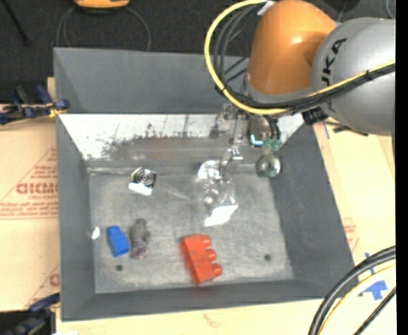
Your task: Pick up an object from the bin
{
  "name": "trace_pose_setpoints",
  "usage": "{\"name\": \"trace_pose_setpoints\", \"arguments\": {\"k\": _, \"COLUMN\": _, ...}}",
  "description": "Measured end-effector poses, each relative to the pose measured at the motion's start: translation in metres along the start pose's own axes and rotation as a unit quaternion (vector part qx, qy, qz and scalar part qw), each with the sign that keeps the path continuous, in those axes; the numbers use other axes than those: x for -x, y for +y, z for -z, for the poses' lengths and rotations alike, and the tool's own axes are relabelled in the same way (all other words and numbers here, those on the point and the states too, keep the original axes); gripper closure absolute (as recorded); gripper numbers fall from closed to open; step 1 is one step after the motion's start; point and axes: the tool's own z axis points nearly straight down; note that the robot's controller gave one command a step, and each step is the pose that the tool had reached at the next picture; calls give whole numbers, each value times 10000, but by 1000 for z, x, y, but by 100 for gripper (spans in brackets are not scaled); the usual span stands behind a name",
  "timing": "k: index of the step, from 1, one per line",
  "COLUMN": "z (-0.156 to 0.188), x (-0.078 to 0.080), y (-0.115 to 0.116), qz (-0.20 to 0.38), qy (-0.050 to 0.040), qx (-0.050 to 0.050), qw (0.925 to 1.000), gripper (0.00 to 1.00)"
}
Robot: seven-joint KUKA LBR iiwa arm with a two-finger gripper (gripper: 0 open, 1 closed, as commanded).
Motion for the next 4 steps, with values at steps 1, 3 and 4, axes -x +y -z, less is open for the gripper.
{"name": "trace_pose_setpoints", "arguments": {"k": 1, "z": -113, "x": 8, "y": -40, "qz": 249, "qy": -136, "qx": 9, "qw": 9996, "gripper": 0}}
{"name": "trace_pose_setpoints", "arguments": {"k": 3, "z": -117, "x": 14, "y": -44, "qz": -265, "qy": -99, "qx": 30, "qw": 9996, "gripper": 100}}
{"name": "trace_pose_setpoints", "arguments": {"k": 4, "z": -119, "x": 16, "y": -45, "qz": -265, "qy": -161, "qx": 19, "qw": 9995, "gripper": 0}}
